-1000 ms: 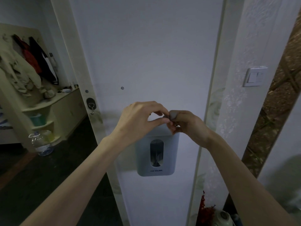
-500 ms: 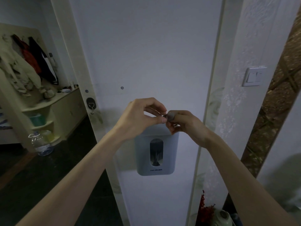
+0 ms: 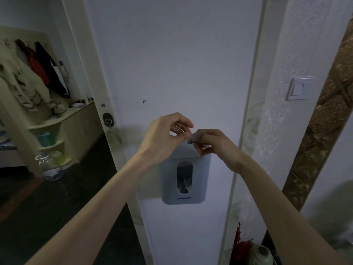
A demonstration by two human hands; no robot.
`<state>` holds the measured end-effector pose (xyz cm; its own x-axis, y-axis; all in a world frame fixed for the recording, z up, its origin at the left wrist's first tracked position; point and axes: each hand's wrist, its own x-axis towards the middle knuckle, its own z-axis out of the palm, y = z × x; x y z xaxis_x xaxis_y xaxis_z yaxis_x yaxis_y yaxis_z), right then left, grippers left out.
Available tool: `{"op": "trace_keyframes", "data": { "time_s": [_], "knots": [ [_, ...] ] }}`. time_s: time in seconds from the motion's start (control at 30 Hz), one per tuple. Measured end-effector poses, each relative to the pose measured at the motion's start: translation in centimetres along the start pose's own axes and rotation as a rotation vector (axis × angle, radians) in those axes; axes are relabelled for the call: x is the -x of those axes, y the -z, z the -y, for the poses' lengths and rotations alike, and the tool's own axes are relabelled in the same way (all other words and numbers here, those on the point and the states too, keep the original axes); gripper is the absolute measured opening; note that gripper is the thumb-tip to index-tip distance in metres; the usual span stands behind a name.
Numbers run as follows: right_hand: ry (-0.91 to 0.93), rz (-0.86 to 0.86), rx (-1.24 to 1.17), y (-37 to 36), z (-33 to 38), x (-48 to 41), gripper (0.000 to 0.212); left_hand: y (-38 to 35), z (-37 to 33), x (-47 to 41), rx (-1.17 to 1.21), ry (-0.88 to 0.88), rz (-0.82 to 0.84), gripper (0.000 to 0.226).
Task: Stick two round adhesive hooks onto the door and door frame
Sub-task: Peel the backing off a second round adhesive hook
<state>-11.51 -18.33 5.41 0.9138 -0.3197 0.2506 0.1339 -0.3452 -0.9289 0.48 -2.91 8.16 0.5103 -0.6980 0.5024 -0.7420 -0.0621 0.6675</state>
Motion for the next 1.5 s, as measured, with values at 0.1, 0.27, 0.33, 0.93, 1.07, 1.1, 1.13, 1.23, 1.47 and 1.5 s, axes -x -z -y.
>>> {"op": "trace_keyframes", "data": {
  "time_s": [0.1, 0.27, 0.33, 0.93, 1.07, 1.1, 1.13, 1.23, 1.47, 1.5],
  "knots": [
    [-0.008, -0.021, 0.011, 0.0, -0.2, -0.1, 0.029, 0.5, 0.2, 0.0, 0.053, 0.022, 0.003, 0.019],
    [-0.032, -0.049, 0.018, 0.0, -0.8, -0.5, 0.029, 1.2, 0.5, 0.0, 0.188, 0.092, -0.001, 0.015],
    [-0.037, -0.071, 0.027, -0.1, -0.9, -0.6, 0.03, 1.4, 1.0, -0.1, 0.23, 0.121, -0.013, 0.015],
    [-0.033, -0.075, -0.001, -0.3, -1.7, -0.6, 0.028, -0.2, 6.9, -1.1, -0.308, 0.309, -0.016, 0.016],
    [-0.031, -0.079, 0.006, -0.2, -1.8, -0.7, 0.028, -0.4, 7.1, -1.0, -0.33, 0.306, -0.032, 0.016],
    [-0.03, -0.078, 0.007, -0.2, -1.8, -0.7, 0.028, -0.4, 7.1, -1.0, -0.332, 0.307, -0.032, 0.016],
    [-0.029, -0.078, 0.008, -0.2, -1.9, -0.7, 0.028, -0.4, 7.2, -1.0, -0.333, 0.311, -0.028, 0.016],
    [-0.025, -0.08, 0.021, -0.2, -2.0, -0.7, 0.028, -0.4, 7.4, -0.9, -0.322, 0.31, -0.018, 0.018],
    [-0.053, -0.076, 0.027, -0.5, -2.2, -0.8, 0.027, 1.0, 7.6, -0.9, -0.167, 0.297, -0.12, 0.01],
    [-0.05, -0.078, 0.024, -0.6, -2.2, -0.8, 0.027, 1.3, 7.6, -0.9, -0.13, 0.301, -0.149, 0.01]
  ]
}}
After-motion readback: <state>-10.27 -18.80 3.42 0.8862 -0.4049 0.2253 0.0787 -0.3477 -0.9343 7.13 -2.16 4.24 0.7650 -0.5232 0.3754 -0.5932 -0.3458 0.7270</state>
